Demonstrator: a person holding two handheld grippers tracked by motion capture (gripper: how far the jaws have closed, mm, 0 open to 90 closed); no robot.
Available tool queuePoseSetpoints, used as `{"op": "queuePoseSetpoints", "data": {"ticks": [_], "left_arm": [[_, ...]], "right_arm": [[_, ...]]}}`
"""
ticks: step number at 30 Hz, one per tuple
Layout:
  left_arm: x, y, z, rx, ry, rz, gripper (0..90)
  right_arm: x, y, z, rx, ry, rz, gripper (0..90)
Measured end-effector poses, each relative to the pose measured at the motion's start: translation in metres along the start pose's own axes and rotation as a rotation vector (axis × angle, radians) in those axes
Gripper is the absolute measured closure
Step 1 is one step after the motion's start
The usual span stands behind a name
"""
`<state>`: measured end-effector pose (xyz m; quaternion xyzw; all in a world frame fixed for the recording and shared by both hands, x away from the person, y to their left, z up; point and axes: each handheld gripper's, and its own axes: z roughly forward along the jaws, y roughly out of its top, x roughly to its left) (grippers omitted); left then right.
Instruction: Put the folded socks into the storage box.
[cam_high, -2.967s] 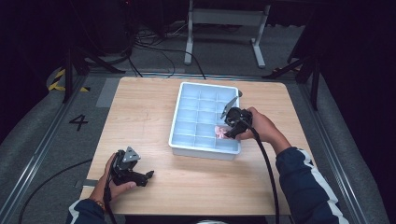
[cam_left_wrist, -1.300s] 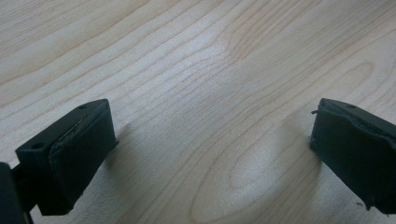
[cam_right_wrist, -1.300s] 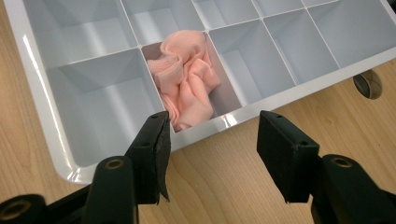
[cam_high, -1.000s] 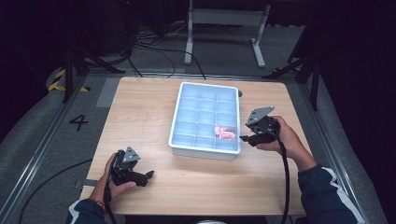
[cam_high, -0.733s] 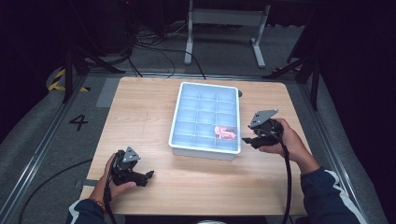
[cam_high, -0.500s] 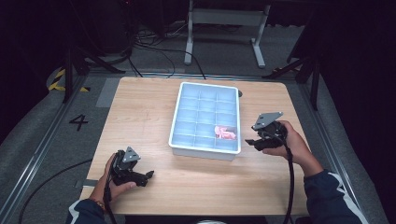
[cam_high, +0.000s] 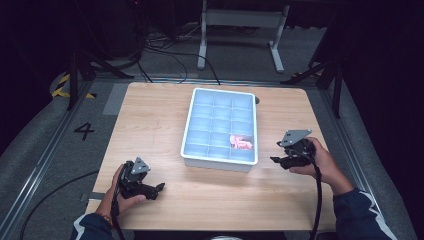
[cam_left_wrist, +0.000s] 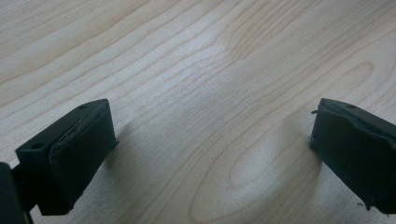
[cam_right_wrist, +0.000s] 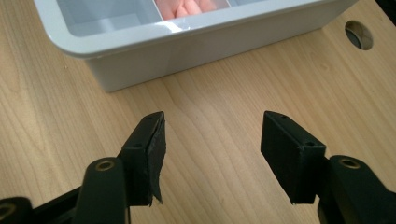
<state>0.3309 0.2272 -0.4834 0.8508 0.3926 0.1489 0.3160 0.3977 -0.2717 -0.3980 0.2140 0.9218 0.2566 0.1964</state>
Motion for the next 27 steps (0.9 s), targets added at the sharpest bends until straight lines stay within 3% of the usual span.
{"op": "queuePoseSetpoints", "data": {"ticks": [11,15,27], "left_arm": [[0.0,0.0,0.0,-0.001,0.005,0.007,0.4],[0.0,0.0,0.0,-0.001,0.005,0.007,0.3],[0.001,0.0,0.0,-0.001,0.005,0.007,0.3]], "right_arm": [[0.007,-0.023,0.002,0.015,0.006,0.032,40.7],[0.01,-0.033,0.002,0.008,0.019,0.042,40.6],[0.014,-0.061,-0.002,-0.029,-0.002,0.074,40.3]]}}
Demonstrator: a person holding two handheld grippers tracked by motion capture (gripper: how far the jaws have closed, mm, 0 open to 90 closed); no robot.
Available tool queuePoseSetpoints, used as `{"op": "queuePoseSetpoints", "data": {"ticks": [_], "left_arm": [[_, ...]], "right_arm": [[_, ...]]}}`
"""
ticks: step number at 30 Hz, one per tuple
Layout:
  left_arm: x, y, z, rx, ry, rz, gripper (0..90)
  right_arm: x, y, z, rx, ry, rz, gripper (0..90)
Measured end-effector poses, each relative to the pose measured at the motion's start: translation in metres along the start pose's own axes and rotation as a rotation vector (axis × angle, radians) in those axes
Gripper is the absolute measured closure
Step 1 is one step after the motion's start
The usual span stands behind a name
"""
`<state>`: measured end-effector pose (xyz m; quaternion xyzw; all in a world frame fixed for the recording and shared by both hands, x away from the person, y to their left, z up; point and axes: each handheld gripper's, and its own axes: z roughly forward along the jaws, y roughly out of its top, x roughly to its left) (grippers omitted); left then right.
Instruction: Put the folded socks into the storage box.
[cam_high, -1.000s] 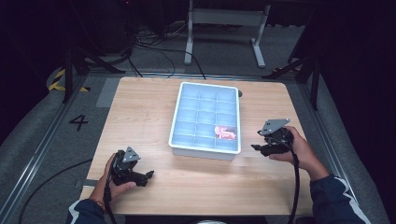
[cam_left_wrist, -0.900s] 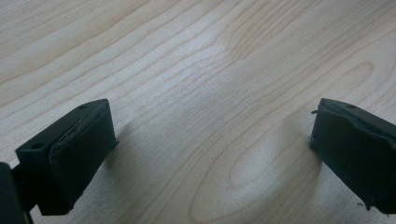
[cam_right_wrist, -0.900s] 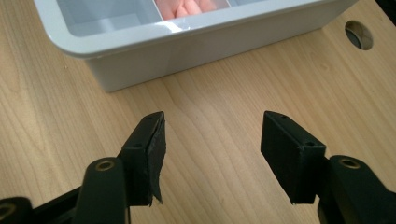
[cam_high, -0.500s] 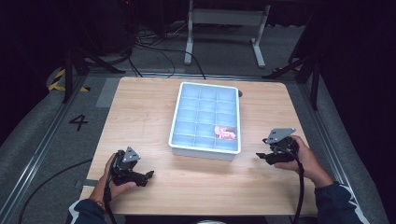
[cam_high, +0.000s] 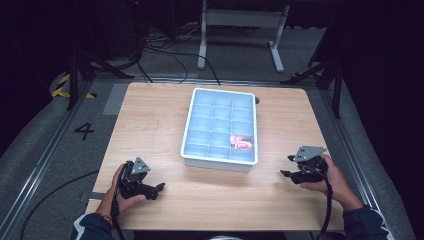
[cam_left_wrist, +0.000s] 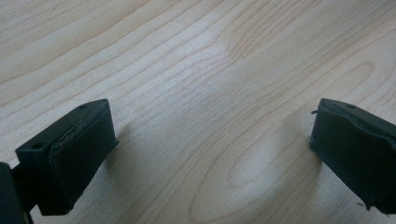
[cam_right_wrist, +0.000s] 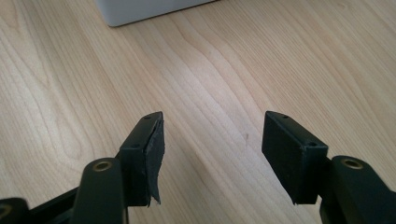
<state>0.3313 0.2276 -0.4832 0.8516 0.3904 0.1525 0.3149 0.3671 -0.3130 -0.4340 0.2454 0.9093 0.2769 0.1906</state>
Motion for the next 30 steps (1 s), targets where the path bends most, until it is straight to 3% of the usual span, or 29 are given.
{"op": "queuePoseSetpoints", "data": {"ticks": [17,30], "left_arm": [[0.0,0.0,0.0,0.0,0.0,-0.001,0.3],[-0.001,0.0,0.0,-0.001,-0.001,-0.009,0.3]], "right_arm": [[0.006,-0.043,-0.011,-0.079,-0.02,0.069,38.5],[0.006,-0.081,-0.014,-0.114,-0.004,0.215,38.3]]}}
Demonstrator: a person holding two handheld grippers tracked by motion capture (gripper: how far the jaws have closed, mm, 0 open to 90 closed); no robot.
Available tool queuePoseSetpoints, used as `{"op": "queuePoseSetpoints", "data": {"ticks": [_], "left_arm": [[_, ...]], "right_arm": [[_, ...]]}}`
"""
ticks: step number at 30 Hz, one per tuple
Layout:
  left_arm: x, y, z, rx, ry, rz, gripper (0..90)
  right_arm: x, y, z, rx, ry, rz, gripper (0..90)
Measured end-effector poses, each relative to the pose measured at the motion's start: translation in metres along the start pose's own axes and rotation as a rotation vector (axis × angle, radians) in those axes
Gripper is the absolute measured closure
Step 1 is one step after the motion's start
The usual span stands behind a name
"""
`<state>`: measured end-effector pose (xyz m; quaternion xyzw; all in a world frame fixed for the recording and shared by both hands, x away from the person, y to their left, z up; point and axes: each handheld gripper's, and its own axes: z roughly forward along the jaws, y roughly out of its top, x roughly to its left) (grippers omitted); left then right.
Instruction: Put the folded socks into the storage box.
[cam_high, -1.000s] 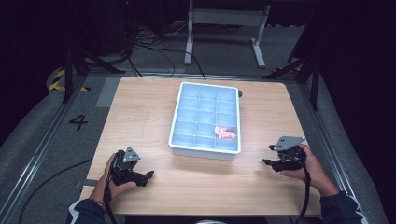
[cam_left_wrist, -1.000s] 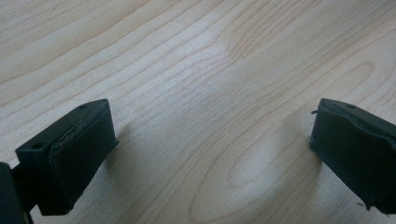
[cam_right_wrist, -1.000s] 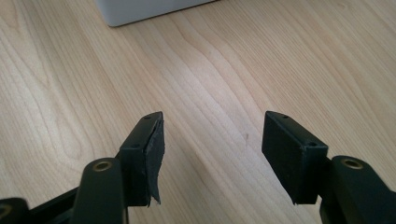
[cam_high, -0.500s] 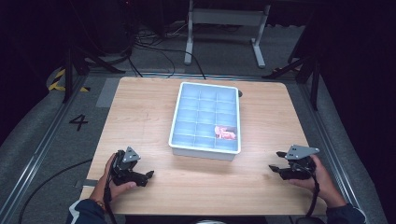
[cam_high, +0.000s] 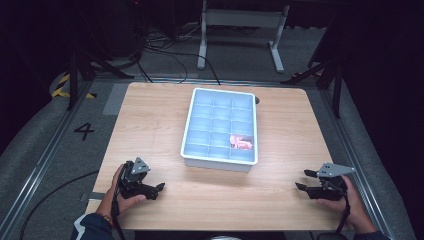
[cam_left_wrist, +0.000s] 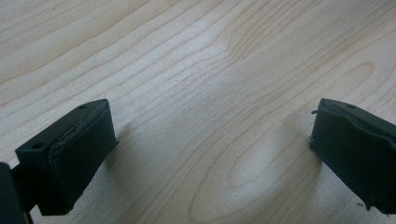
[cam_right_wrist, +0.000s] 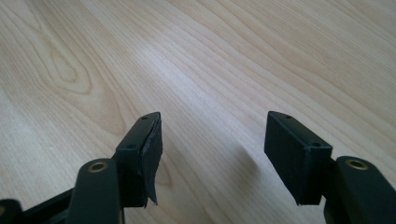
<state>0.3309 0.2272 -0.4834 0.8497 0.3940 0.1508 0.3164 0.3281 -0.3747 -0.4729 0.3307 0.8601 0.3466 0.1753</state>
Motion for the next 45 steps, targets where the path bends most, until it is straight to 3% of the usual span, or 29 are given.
{"op": "queuePoseSetpoints", "data": {"ticks": [7,10,11,12,16,21,45], "left_arm": [[0.0,0.0,0.0,0.0,-0.002,-0.001,0.3],[0.0,0.0,0.0,0.001,0.001,0.006,0.3],[-0.001,0.0,0.0,-0.002,-0.002,-0.008,0.3],[0.001,0.0,0.0,0.002,0.0,0.008,0.3],[0.0,0.0,0.0,0.003,-0.006,-0.001,0.2],[-0.001,0.0,0.001,0.003,-0.013,-0.019,0.0],[-0.001,0.001,0.001,0.009,-0.006,-0.019,0.3]], "right_arm": [[-0.004,-0.015,-0.006,-0.019,-0.011,0.056,38.3],[-0.006,-0.026,-0.008,-0.05,0.001,0.104,36.8],[-0.006,-0.028,-0.009,-0.063,-0.003,0.112,36.4],[-0.007,-0.03,-0.01,-0.063,-0.009,0.113,34.5],[-0.007,-0.033,-0.013,-0.058,-0.027,0.132,30.1],[-0.008,-0.033,-0.012,-0.054,-0.031,0.135,28.9],[-0.009,-0.031,-0.01,-0.049,-0.044,0.147,26.0]]}}
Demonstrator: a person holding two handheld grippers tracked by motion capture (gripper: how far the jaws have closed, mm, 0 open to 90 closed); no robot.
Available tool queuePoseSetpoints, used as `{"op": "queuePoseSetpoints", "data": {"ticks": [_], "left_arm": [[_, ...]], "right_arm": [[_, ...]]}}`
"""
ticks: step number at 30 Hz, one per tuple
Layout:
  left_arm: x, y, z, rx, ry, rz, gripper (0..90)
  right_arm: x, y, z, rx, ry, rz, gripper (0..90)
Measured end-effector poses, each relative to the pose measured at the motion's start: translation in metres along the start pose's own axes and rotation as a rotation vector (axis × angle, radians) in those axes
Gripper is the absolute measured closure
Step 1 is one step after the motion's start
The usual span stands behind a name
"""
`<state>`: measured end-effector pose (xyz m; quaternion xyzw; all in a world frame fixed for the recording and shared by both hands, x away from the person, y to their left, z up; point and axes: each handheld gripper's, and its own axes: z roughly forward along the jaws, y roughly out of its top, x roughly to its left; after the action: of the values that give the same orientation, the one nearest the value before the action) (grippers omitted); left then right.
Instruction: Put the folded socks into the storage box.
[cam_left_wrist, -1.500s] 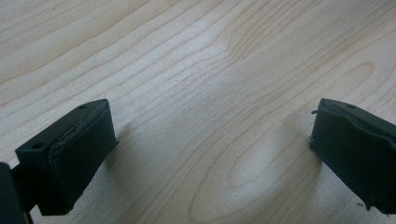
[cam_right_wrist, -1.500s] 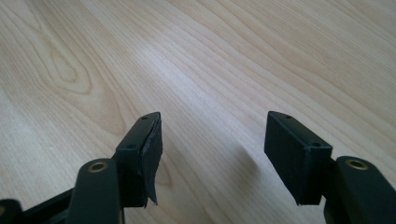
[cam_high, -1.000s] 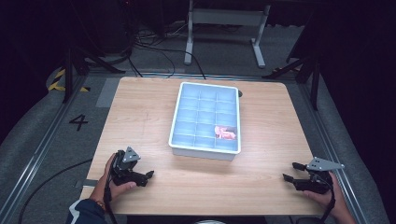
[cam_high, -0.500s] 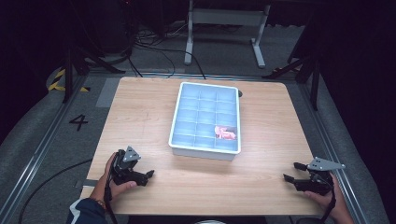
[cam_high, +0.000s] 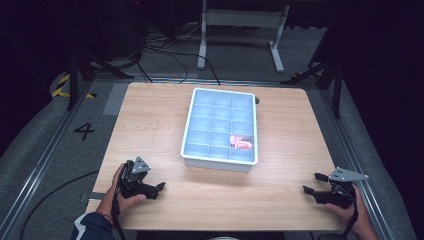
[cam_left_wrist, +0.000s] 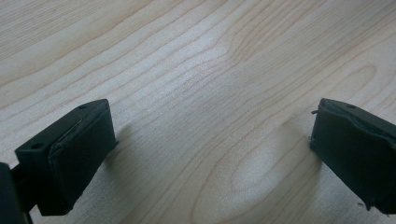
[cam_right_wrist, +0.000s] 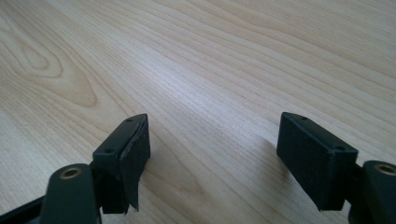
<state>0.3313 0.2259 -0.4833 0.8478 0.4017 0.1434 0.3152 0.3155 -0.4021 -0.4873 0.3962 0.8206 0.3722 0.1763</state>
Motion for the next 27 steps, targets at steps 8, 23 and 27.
{"op": "queuePoseSetpoints", "data": {"ticks": [8,23,27], "left_arm": [[0.0001,0.0003,0.0,0.005,-0.002,-0.004,0.0],[0.0005,0.0008,0.0015,-0.008,-0.004,-0.002,0.0],[0.0005,0.0008,0.0015,-0.008,-0.005,-0.002,0.0]], "right_arm": [[-0.0002,0.0011,0.0013,0.002,-0.003,0.004,25.0],[-0.0001,0.0022,0.0026,0.002,-0.005,0.007,24.5],[-0.0002,0.0022,0.0026,0.002,-0.006,0.007,24.4]]}}
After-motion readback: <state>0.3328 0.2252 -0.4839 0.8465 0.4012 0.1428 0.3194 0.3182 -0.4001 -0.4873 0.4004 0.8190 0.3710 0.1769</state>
